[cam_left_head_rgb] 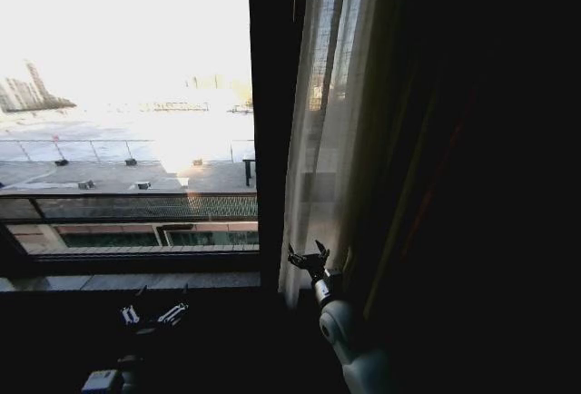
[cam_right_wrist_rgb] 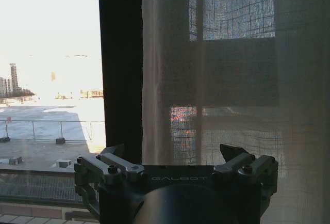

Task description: Open the curtains by pulling them apart, changing their state from closed to fully open.

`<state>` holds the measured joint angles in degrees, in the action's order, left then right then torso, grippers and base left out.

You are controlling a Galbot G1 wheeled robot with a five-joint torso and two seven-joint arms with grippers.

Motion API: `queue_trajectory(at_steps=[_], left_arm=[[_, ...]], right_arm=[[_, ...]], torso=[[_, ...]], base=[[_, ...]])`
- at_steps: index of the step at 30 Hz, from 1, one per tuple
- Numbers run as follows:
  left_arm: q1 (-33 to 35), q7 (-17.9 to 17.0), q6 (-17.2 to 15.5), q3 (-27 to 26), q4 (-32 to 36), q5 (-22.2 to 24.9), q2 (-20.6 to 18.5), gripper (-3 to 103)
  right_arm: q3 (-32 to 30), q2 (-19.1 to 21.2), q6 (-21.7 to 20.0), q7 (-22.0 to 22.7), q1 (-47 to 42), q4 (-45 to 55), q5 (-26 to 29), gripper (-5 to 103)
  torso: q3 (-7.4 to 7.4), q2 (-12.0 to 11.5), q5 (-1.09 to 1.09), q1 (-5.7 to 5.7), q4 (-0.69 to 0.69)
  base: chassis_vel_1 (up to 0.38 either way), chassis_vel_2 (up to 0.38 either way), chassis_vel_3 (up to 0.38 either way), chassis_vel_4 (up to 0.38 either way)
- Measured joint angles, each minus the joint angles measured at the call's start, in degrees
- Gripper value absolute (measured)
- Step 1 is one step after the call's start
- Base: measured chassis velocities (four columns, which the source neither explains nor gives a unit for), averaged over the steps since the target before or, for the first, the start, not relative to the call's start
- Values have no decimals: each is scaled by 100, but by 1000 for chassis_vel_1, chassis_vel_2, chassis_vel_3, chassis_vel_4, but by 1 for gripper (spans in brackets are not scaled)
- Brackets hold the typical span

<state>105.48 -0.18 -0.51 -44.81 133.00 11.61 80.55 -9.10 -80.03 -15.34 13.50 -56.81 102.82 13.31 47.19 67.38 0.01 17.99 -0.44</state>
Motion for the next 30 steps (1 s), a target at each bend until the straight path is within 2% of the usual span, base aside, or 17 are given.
queue_trajectory(at_steps=[11,14,15,17,18,20,21,23,26,30], left_arm=[[9,-3,-1,20,1,-62,59,100],[20,-5,-1,13,45,-69,67,100],[20,-5,-1,13,45,-69,67,100],[44,-7,1,1,70,-72,72,100],[56,-8,5,-1,77,-74,74,100],[73,-8,17,-1,85,-84,87,100],[73,-8,17,-1,85,-84,87,100],[80,-8,21,4,99,-95,101,100],[81,-18,39,12,107,-112,118,100],[104,-41,70,-5,145,-133,157,100]], right_arm=[[-181,-219,240,18,798,-1073,-292,101],[-265,-229,307,18,966,-1313,-320,86],[-265,-229,307,18,966,-1313,-320,86],[-288,-216,316,15,994,-1337,-322,75],[-293,-209,316,14,995,-1337,-322,75],[-303,-192,317,12,987,-1309,-322,64],[-303,-192,317,12,987,-1309,-322,64],[-307,-182,317,12,966,-1265,-322,53],[-313,-178,317,12,952,-1229,-316,48],[-353,-161,304,13,947,-1193,-281,27]], torso=[[0,0,0,0,0],[0,0,0,0,0],[0,0,0,0,0],[0,0,0,0,0],[-1,0,0,0,0],[-1,0,0,0,0],[-1,0,0,0,0],[0,0,0,0,0],[-1,0,0,0,0],[-1,0,0,0,0]], base=[[0,0,0,0],[0,0,0,0],[0,0,0,0],[0,0,0,0],[0,0,0,0],[0,0,0,0],[0,0,0,0],[0,0,0,0],[0,0,0,0],[0,0,0,0]])
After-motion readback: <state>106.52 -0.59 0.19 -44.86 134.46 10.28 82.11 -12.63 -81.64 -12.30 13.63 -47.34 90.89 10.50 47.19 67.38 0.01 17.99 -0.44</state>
